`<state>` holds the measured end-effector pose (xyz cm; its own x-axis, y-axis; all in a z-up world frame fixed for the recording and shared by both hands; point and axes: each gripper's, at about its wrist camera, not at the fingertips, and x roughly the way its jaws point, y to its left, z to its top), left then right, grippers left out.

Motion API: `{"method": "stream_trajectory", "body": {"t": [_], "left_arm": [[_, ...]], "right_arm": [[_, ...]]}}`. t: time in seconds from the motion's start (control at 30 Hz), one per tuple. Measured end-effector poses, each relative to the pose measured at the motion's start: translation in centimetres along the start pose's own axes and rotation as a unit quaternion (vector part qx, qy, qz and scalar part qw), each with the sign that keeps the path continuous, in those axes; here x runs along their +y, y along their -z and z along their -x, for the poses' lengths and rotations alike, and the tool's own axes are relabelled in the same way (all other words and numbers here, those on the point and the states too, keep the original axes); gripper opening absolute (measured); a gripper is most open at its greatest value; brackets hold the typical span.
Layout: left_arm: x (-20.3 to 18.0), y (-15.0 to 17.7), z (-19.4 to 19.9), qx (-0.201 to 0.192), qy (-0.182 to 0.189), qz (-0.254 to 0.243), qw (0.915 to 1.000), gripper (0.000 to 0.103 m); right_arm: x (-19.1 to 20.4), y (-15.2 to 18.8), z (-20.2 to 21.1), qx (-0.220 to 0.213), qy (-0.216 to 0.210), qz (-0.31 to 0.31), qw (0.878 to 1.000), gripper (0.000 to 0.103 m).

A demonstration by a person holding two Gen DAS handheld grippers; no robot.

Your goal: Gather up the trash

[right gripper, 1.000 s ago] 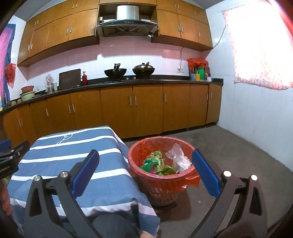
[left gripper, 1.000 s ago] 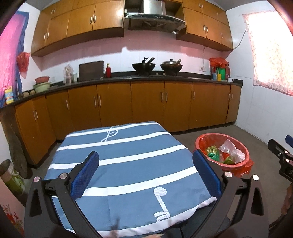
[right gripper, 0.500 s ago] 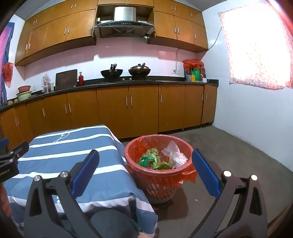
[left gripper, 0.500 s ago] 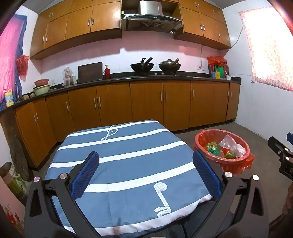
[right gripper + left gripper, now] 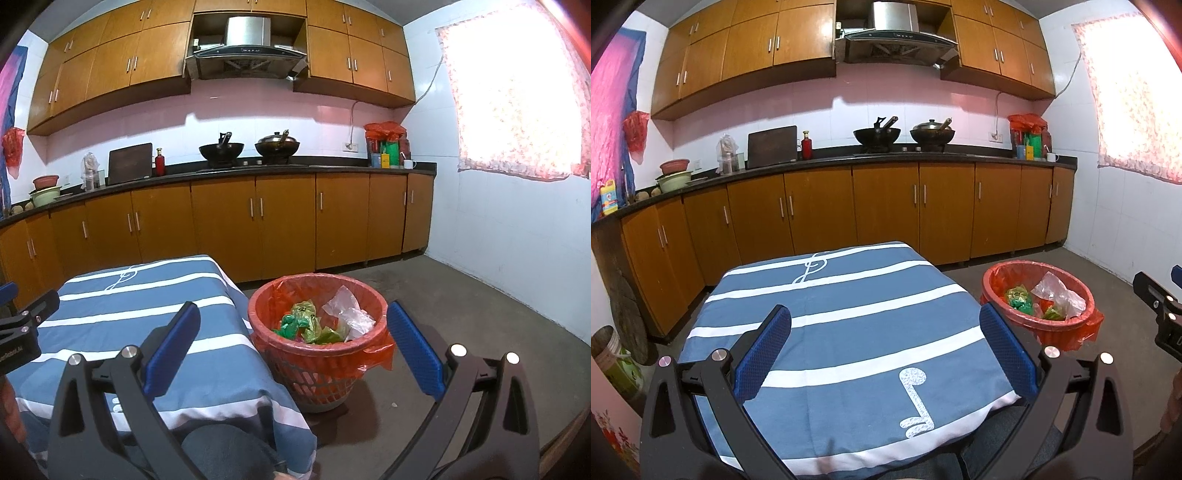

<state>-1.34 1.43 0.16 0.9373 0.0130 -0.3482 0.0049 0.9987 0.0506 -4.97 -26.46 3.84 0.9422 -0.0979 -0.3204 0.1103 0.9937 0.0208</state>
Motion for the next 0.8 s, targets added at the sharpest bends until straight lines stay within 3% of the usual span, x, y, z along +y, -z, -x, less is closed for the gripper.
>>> {"method": "stream_trajectory", "body": {"t": [0.8], "left_arm": [[0.05, -0.18, 0.10, -0.001, 0.002, 0.005, 1.0000, 0.101]], "right_arm": [[0.02, -0.13, 0.05, 0.000, 0.001, -0.003, 1.000, 0.099]]}}
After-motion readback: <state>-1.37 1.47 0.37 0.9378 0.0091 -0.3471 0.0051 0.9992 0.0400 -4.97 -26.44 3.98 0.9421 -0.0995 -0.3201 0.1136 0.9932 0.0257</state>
